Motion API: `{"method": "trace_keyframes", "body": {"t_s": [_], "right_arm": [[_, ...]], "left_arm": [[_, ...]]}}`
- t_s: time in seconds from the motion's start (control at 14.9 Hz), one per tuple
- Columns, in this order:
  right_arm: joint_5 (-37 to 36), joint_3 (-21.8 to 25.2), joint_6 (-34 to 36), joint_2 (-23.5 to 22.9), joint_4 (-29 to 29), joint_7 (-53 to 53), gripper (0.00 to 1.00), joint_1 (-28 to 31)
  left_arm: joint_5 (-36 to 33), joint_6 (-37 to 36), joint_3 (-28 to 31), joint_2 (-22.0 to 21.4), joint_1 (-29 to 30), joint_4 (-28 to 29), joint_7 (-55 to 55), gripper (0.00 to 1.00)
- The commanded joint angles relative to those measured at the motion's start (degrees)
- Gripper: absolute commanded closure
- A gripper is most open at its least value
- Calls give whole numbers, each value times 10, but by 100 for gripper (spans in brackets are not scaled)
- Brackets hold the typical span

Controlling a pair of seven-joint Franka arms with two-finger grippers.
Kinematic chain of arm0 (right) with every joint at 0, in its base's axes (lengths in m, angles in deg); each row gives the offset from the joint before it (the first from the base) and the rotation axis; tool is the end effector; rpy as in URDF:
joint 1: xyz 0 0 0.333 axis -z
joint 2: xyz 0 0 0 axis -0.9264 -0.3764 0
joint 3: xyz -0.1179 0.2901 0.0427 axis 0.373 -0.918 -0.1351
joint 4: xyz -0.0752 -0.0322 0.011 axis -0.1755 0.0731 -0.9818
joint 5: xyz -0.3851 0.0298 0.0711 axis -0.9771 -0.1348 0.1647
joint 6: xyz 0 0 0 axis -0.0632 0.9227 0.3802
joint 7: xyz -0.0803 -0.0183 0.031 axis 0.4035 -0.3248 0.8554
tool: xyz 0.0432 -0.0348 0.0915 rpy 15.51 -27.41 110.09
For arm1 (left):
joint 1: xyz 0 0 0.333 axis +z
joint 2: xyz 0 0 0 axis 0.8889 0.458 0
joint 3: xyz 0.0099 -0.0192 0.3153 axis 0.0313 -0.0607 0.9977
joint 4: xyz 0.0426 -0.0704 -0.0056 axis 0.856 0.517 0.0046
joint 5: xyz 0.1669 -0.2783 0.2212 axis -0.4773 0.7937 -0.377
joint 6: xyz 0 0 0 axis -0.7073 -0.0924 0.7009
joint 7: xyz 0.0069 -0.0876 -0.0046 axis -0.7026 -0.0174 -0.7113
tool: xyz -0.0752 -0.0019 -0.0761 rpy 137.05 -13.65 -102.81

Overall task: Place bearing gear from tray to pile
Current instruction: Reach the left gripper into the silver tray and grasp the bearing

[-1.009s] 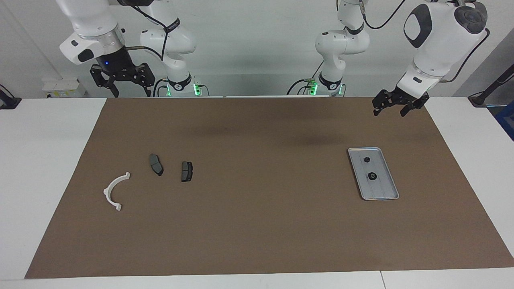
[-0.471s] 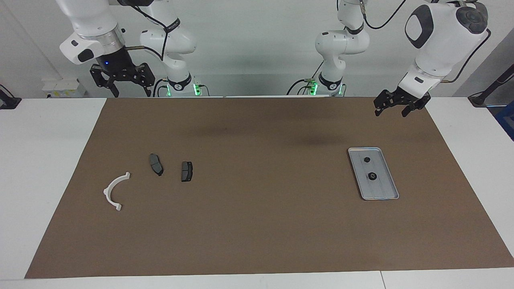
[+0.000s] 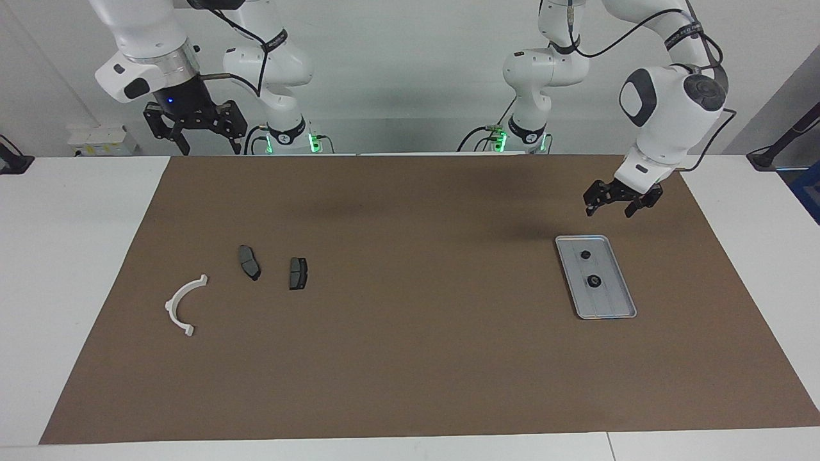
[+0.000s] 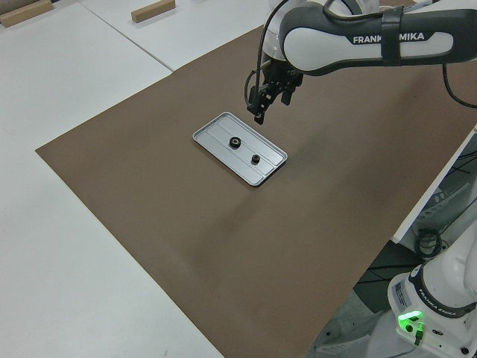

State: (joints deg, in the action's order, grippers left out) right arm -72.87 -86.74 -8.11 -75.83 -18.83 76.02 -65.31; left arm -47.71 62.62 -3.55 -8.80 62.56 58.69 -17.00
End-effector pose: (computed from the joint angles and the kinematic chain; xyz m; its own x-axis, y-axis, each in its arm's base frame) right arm 0.5117 0.0197 0.6486 0.9998 0.0064 -0.0204 0.0066 -0.9999 0.0094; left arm 0.5192 -0.0003 0.4403 0.9944 -0.1042 -0.0189 -0.1037 -0.9942 0.0302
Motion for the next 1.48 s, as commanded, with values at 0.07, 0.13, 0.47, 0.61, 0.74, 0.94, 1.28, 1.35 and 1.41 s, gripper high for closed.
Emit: {"method": "trace_keyframes", "body": {"t_s": [0.07,0.13,0.47,0.61,0.74,0.94,1.28,1.35,1.41], "right_arm": [[17,1,-8,6,-4,2,0,4],[17,1,-8,6,-4,3,0,4],[17,1,-6,6,-4,2,0,6],[18,1,-4,6,-4,2,0,8],[17,2,-2,7,-5,1,0,7],[17,2,-1,11,-8,1,0,7],[17,2,-9,11,-26,6,0,3],[17,2,-19,12,-37,7,0,1],[17,1,-44,11,-51,6,0,0]], "left_arm": [[-4,82,-1,13,3,48,11,4],[-4,105,-1,15,4,60,12,4],[-4,162,0,55,14,64,26,4],[-4,185,0,75,14,64,27,4],[-5,204,0,95,14,64,29,4],[-5,219,0,109,15,64,28,4],[-5,212,0,101,14,87,26,5],[-5,212,0,100,14,89,26,5],[-5,212,0,100,14,89,26,5]]}}
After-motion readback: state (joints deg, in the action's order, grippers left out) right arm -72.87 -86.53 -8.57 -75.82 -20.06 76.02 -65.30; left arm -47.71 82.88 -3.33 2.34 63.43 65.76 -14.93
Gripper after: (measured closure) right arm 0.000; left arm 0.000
